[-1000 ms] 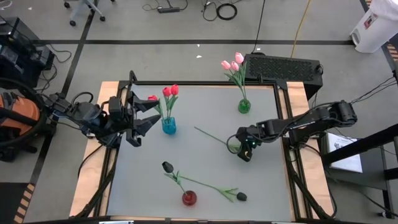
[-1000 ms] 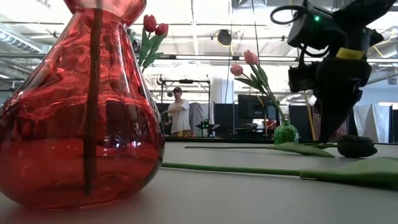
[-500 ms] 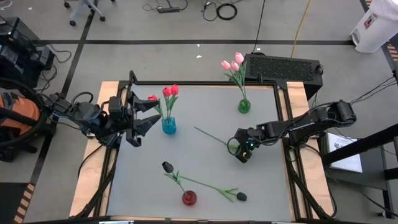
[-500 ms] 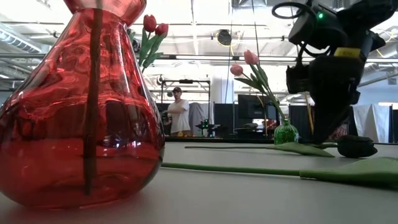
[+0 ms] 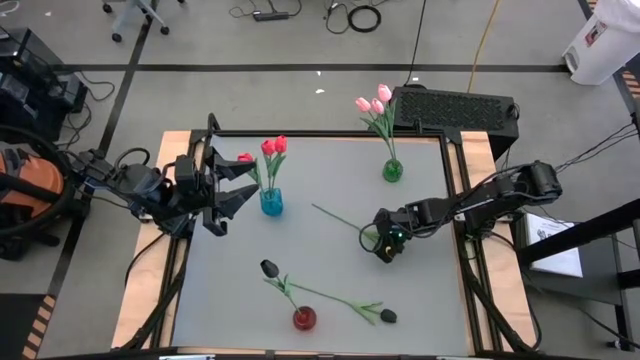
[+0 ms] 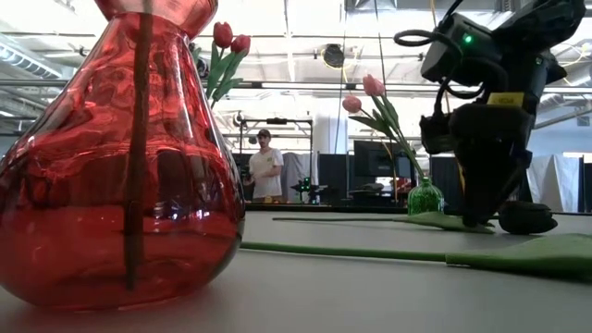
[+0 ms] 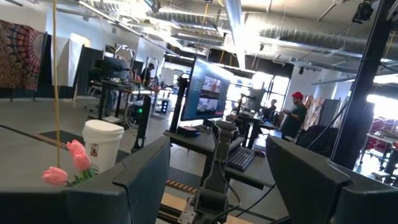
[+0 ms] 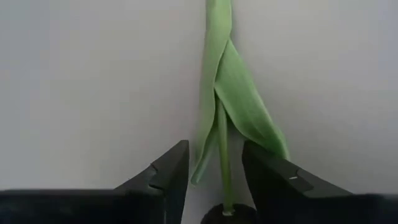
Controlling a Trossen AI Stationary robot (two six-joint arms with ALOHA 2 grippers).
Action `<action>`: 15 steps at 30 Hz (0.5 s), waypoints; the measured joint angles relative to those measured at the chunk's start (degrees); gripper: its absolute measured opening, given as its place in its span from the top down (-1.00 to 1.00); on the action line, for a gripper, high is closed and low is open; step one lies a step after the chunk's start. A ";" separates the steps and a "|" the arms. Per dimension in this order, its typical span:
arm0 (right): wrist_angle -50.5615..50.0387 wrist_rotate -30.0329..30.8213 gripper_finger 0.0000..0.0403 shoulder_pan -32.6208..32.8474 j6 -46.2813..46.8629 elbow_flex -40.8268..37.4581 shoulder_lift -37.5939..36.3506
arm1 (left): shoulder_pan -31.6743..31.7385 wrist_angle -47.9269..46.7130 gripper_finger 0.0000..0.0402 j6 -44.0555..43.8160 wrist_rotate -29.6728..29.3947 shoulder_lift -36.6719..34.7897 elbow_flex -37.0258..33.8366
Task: Sort flowers into vase by color
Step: Put the top black flower into the red vase
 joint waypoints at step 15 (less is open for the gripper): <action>-0.19 -0.86 0.95 -0.02 2.42 -0.10 0.00 | -0.01 0.00 -0.34 0.02 0.00 0.00 0.00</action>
